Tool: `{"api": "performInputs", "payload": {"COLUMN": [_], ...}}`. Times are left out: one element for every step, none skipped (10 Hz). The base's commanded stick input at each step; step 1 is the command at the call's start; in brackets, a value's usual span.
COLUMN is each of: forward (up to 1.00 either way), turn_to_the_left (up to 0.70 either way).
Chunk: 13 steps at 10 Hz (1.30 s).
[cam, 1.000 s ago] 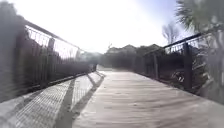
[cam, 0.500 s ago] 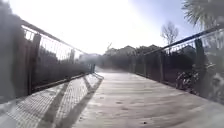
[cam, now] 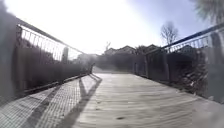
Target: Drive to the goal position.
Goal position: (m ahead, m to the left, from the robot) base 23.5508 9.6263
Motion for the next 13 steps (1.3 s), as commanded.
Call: {"api": "performInputs", "payload": {"forward": [1.0,1.0,1.0,1.0,1.0,1.0,1.0,1.0,1.0,1.0,1.0,1.0,1.0], "turn_to_the_left": [0.0,0.0,0.0,0.0,0.0,0.0,0.0,0.0,0.0,0.0,0.0,0.0,0.0]}}
